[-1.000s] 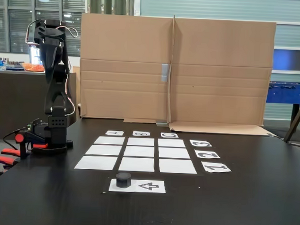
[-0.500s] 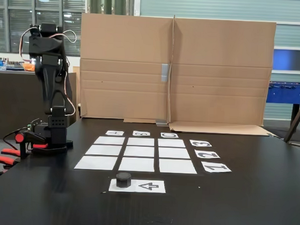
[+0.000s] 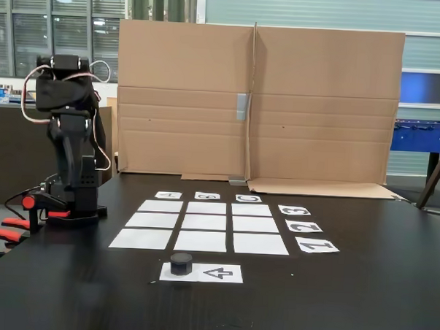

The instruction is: Pick up a new token and place it in the grid on square A2.

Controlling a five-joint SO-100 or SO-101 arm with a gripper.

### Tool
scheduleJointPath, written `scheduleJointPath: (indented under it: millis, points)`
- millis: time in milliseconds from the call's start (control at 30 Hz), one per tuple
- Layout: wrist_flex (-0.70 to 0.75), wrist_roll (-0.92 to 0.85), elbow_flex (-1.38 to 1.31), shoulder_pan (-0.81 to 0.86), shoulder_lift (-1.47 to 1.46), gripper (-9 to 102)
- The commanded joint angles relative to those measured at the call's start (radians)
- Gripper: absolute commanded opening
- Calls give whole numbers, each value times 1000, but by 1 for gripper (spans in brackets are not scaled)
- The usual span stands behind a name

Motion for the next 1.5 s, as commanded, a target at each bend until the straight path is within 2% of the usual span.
scheduleJointPath:
  millis: [0, 833, 1467]
  points:
    - [3, -26, -55, -18, -32, 32]
    - [5, -117, -238, -170, -354, 32]
    - [5, -149, -548, -304, -644, 32]
